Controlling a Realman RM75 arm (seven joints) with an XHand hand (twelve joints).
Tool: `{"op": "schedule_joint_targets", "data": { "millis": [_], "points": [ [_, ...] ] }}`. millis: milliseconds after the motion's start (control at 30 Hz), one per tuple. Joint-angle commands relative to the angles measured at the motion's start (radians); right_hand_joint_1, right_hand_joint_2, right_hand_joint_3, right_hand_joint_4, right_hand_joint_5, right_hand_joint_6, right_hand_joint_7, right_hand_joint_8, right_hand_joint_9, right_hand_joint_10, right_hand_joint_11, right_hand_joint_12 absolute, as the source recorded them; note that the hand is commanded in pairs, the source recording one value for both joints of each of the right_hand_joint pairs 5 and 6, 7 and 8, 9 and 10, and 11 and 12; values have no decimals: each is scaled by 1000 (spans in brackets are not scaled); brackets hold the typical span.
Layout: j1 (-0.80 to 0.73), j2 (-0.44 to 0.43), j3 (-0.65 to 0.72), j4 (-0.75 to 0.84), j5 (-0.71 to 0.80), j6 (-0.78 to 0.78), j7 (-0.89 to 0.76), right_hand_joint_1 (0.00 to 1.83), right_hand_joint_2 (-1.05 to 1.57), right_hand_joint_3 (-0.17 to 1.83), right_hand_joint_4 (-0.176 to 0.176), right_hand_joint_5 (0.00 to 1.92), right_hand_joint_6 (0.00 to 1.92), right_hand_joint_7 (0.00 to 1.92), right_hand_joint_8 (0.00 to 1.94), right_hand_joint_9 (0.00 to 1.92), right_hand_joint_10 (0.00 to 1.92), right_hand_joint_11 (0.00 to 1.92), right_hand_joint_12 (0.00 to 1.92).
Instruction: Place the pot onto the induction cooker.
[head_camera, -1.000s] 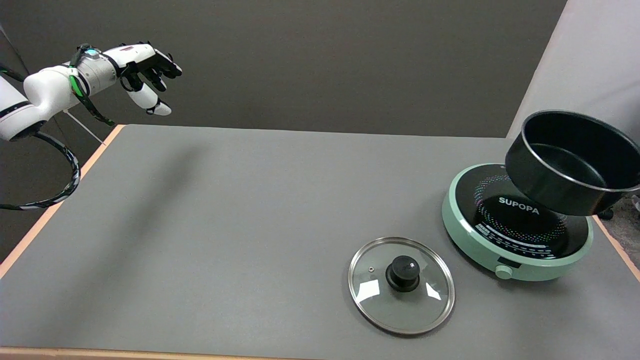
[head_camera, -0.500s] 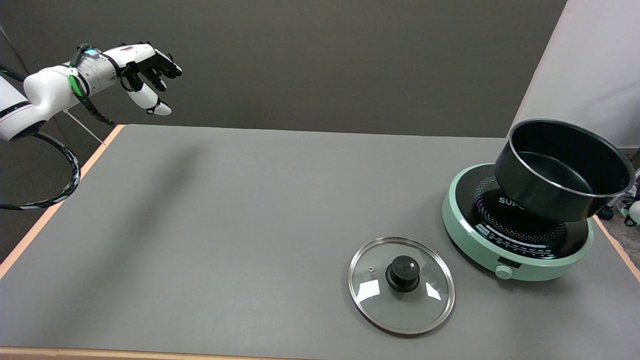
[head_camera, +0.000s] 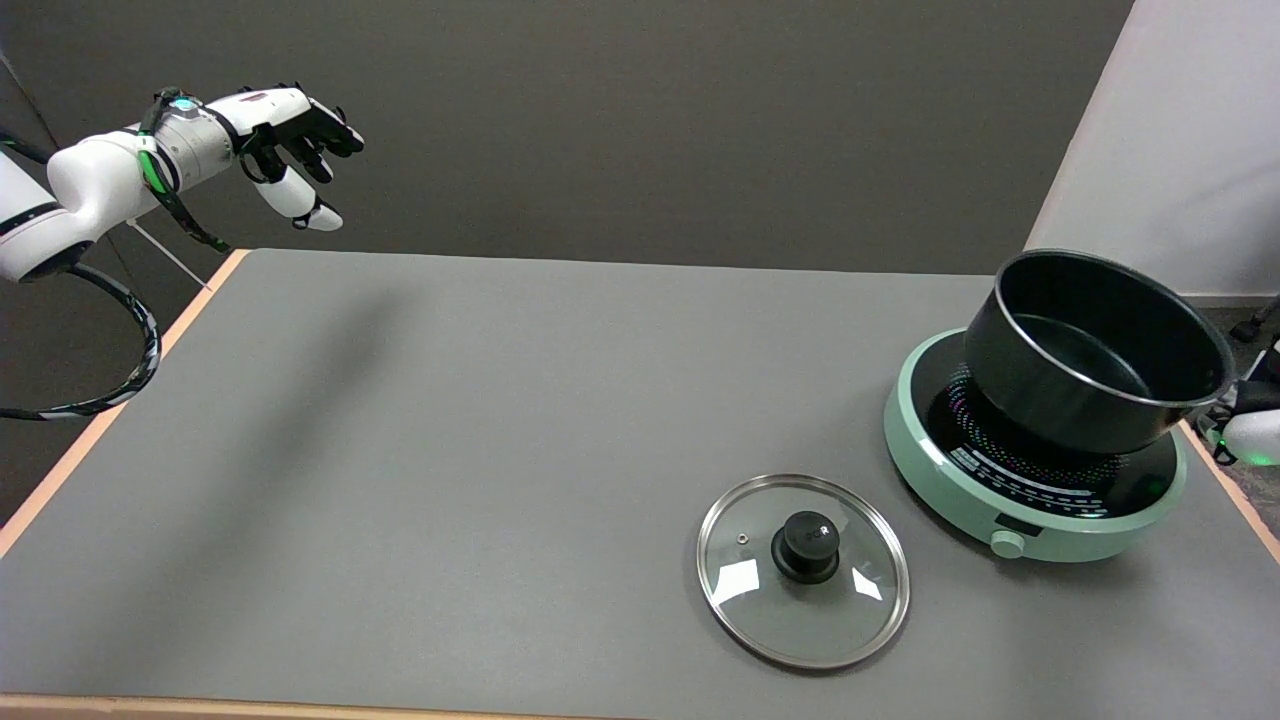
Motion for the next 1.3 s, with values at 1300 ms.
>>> {"op": "schedule_joint_targets", "data": {
  "millis": [1300],
  "points": [
    [76, 20, -115, 1, 1, 74, -92, 1084, 1267, 886, -40, 1920, 1920, 1920, 1920, 1920, 1920, 1920, 1920]
  ]
}}
